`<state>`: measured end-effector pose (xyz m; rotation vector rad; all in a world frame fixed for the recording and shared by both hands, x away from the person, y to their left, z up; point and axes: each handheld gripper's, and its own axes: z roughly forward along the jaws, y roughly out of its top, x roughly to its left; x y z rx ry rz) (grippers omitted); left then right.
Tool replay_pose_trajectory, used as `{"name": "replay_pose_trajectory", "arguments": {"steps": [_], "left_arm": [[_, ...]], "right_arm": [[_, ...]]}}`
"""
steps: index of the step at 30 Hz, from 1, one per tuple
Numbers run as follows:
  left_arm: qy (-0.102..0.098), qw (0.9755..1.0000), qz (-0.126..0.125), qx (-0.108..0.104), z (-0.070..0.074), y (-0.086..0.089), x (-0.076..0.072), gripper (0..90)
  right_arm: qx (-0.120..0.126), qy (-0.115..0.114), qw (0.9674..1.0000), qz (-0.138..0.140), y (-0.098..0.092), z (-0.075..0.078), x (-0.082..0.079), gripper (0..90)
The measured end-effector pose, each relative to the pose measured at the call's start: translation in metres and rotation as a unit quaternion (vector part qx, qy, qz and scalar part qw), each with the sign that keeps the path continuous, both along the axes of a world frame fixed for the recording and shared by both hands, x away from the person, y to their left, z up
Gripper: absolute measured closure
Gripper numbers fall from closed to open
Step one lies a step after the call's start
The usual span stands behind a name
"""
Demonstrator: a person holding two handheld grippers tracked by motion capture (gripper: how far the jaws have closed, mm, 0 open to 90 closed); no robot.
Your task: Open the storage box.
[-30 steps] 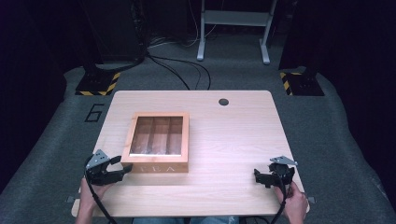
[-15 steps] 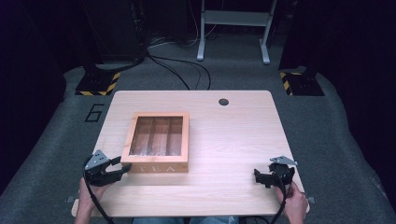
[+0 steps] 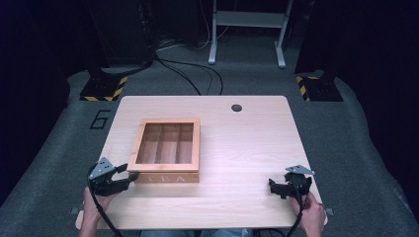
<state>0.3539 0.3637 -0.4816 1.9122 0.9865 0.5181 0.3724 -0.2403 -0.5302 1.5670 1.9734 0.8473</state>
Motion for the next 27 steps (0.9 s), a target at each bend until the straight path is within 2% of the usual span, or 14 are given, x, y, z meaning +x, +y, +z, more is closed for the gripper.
{"name": "replay_pose_trajectory", "arguments": {"steps": [5, 7, 9, 12, 16, 20, 24, 27], "left_arm": [[-0.012, 0.9999, 0.002, -0.008, 0.003, 0.0, 0.0, 42.1], [-0.011, 0.9999, -0.001, -0.007, 0.005, 0.001, 0.0, 42.1], [-0.023, 0.9996, 0.004, -0.016, 0.006, 0.001, 0.0, 41.7], [-0.022, 0.9997, 0.004, -0.013, 0.007, 0.0, 0.0, 41.3], [-0.038, 0.9991, 0.014, -0.013, 0.009, -0.001, 0.0, 38.8], [-0.043, 0.9988, 0.022, -0.011, 0.011, -0.002, 0.002, 35.7], [-0.054, 0.9983, 0.02, -0.004, 0.013, -0.003, 0.004, 34.3], [-0.065, 0.9977, 0.019, 0.01, 0.015, -0.005, 0.007, 34.7]], "right_arm": [[0.0, 0.0, 1.0, 0.0, 0.0, 0.0, 0.0, 0.0], [0.0, 0.0, 1.0, 0.0, 0.0, 0.0, 0.0, 0.0], [0.0, 0.0, 1.0, 0.0, 0.0, 0.0, 0.0, 0.0], [0.0, 0.0, 1.0, 0.0, 0.0, 0.0, 0.0, 0.0], [0.0, 0.0, 1.0, 0.0, 0.0, 0.0, 0.0, 0.0], [0.0, 0.0, 1.0, 0.0, 0.0, 0.0, 0.0, 0.0], [0.0, 0.0, 1.0, 0.0, 0.0, 0.0, 0.0, 0.0], [0.0, 0.0, 1.0, 0.0, 0.0, 0.0, 0.0, 0.0]]}}
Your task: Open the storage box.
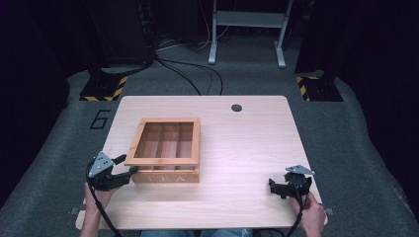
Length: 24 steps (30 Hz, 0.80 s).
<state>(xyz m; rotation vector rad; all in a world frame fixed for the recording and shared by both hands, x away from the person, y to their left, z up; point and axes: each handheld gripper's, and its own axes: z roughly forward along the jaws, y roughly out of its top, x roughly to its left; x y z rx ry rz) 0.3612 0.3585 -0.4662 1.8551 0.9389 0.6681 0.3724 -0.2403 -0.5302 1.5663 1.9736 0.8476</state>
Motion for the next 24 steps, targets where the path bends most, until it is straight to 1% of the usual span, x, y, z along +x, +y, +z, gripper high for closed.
{"name": "replay_pose_trajectory", "arguments": {"steps": [1, 3, 7, 8, 9, 10, 11, 13, 14, 15, 17, 19, 21, 24], "left_arm": [[-0.005, 1.0, -0.001, 0.006, 0.001, -0.001, 0.001, 34.7], [-0.012, 0.9999, 0.0, 0.01, 0.003, -0.002, 0.003, 34.9], [-0.031, 0.9995, 0.004, -0.002, 0.006, -0.003, 0.004, 36.8], [-0.038, 0.9992, 0.009, -0.001, 0.007, -0.004, 0.004, 38.3], [-0.041, 0.9991, 0.011, -0.006, 0.007, -0.004, 0.004, 40.0], [-0.044, 0.9989, 0.013, -0.005, 0.008, -0.003, 0.005, 40.2], [-0.049, 0.9986, 0.017, -0.006, 0.009, -0.003, 0.006, 42.4], [-0.052, 0.9984, 0.019, -0.01, 0.011, -0.002, 0.008, 45.3], [-0.055, 0.9982, 0.021, -0.012, 0.011, -0.003, 0.008, 45.3], [-0.058, 0.998, 0.022, -0.011, 0.012, -0.002, 0.009, 47.3], [-0.06, 0.9978, 0.027, -0.008, 0.015, -0.003, 0.01, 47.9], [-0.066, 0.9973, 0.034, -0.004, 0.017, -0.003, 0.01, 53.1], [-0.066, 0.997, 0.038, -0.01, 0.02, -0.003, 0.012, 54.0], [-0.068, 0.9966, 0.046, -0.01, 0.026, -0.003, 0.014, 57.6]], "right_arm": [[0.0, 0.0, 1.0, 0.0, 0.0, 0.0, 0.0, 0.0], [0.0, 0.0, 1.0, 0.0, 0.0, 0.0, 0.0, 0.0], [0.0, 0.0, 1.0, 0.0, 0.0, 0.0, 0.0, 0.0], [0.0, 0.0, 1.0, 0.0, 0.0, 0.0, 0.0, 0.0], [0.0, 0.0, 1.0, 0.0, 0.0, 0.0, 0.0, 0.0], [0.0, 0.0, 1.0, 0.0, 0.0, 0.0, 0.0, 0.0], [0.0, 0.0, 1.0, 0.0, 0.0, 0.0, 0.0, 0.0], [0.0, 0.0, 1.0, 0.0, 0.0, 0.0, 0.0, 0.0], [0.0, 0.0, 1.0, 0.0, 0.0, 0.0, 0.0, 0.0], [0.0, 0.0, 1.0, 0.0, 0.0, 0.0, 0.0, 0.0], [0.0, 0.0, 1.0, 0.0, 0.0, 0.0, 0.0, 0.0], [0.0, 0.0, 1.0, 0.0, 0.0, 0.0, 0.0, 0.0], [0.0, 0.0, 1.0, 0.0, 0.0, 0.0, 0.0, 0.0], [0.0, 0.0, 1.0, 0.0, 0.0, 0.0, 0.0, 0.0]]}}
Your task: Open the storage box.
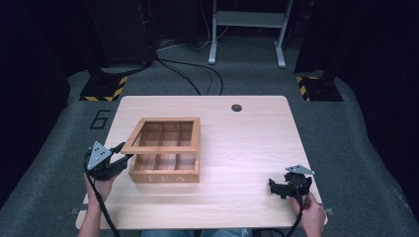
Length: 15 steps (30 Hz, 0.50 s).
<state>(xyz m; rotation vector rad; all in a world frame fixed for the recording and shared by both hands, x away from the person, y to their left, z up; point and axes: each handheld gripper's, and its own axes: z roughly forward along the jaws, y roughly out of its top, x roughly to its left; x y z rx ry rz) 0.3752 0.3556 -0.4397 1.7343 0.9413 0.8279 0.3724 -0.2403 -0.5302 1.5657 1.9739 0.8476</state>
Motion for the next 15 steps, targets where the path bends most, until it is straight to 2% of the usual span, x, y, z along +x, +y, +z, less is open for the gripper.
{"name": "replay_pose_trajectory", "arguments": {"steps": [4, 7, 15], "left_arm": [[-0.002, 1.0, 0.007, 0.005, 0.007, 0.0, 0.003, 60.7], [0.003, 1.0, 0.003, -0.007, 0.013, 0.002, 0.008, 62.6], [0.011, 0.9998, 0.004, -0.016, 0.028, 0.002, 0.017, 62.8]], "right_arm": [[0.0, 0.0, 1.0, 0.0, 0.0, 0.0, 0.0, 0.0], [0.0, 0.0, 1.0, 0.0, 0.0, 0.0, 0.0, 0.0], [0.0, 0.0, 1.0, 0.0, 0.0, 0.0, 0.0, 0.0]]}}
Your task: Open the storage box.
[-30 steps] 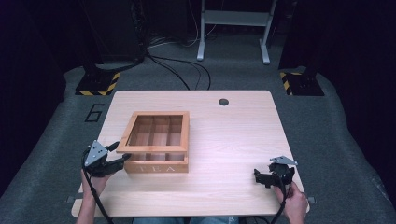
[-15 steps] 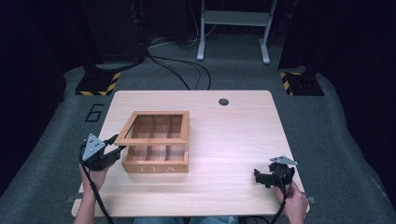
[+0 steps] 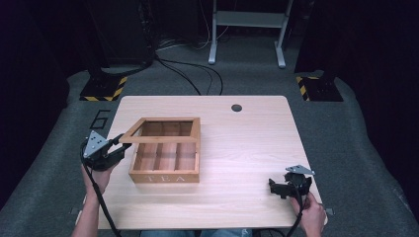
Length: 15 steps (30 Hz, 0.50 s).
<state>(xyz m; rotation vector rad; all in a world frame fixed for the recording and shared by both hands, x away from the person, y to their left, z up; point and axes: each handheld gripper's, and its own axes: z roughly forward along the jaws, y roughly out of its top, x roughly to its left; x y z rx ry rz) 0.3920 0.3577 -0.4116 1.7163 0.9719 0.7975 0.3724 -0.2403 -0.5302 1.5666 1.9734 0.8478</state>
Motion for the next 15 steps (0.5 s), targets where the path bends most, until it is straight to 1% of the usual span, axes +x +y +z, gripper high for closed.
{"name": "replay_pose_trajectory", "arguments": {"steps": [1, 2, 3, 5, 6, 7, 9, 13, 14, 15], "left_arm": [[0.001, 1.0, 0.001, -0.004, 0.002, 0.0, 0.002, 62.8], [0.003, 1.0, -0.001, -0.001, 0.005, 0.001, 0.003, 62.8], [0.006, 1.0, 0.001, -0.003, 0.008, 0.0, 0.005, 62.8], [0.007, 1.0, 0.001, -0.001, 0.012, 0.0, 0.008, 62.9], [0.012, 0.9999, 0.0, 0.001, 0.017, 0.0, 0.012, 62.8], [0.012, 0.9999, 0.0, 0.001, 0.017, 0.0, 0.012, 62.8], [0.014, 0.9999, 0.0, 0.006, 0.023, 0.0, 0.015, 62.8], [0.017, 0.9998, -0.002, 0.008, 0.029, 0.0, 0.02, 62.9], [0.02, 0.9998, -0.003, 0.008, 0.03, 0.001, 0.021, 62.8], [0.023, 0.9997, -0.004, 0.003, 0.032, 0.001, 0.023, 62.8]], "right_arm": [[0.0, 0.0, 1.0, 0.0, 0.0, 0.0, 0.0, 0.0], [0.0, 0.0, 1.0, 0.0, 0.0, 0.0, 0.0, 0.0], [0.0, 0.0, 1.0, 0.0, 0.0, 0.0, 0.0, 0.0], [0.0, 0.0, 1.0, 0.0, 0.0, 0.0, 0.0, 0.0], [0.0, 0.0, 1.0, 0.0, 0.0, 0.0, 0.0, 0.0], [0.0, 0.0, 1.0, 0.0, 0.0, 0.0, 0.0, 0.0], [0.0, 0.0, 1.0, 0.0, 0.0, 0.0, 0.0, 0.0], [0.0, 0.0, 1.0, 0.0, 0.0, 0.0, 0.0, 0.0], [0.0, 0.0, 1.0, 0.0, 0.0, 0.0, 0.0, 0.0], [0.0, 0.0, 1.0, 0.0, 0.0, 0.0, 0.0, 0.0]]}}
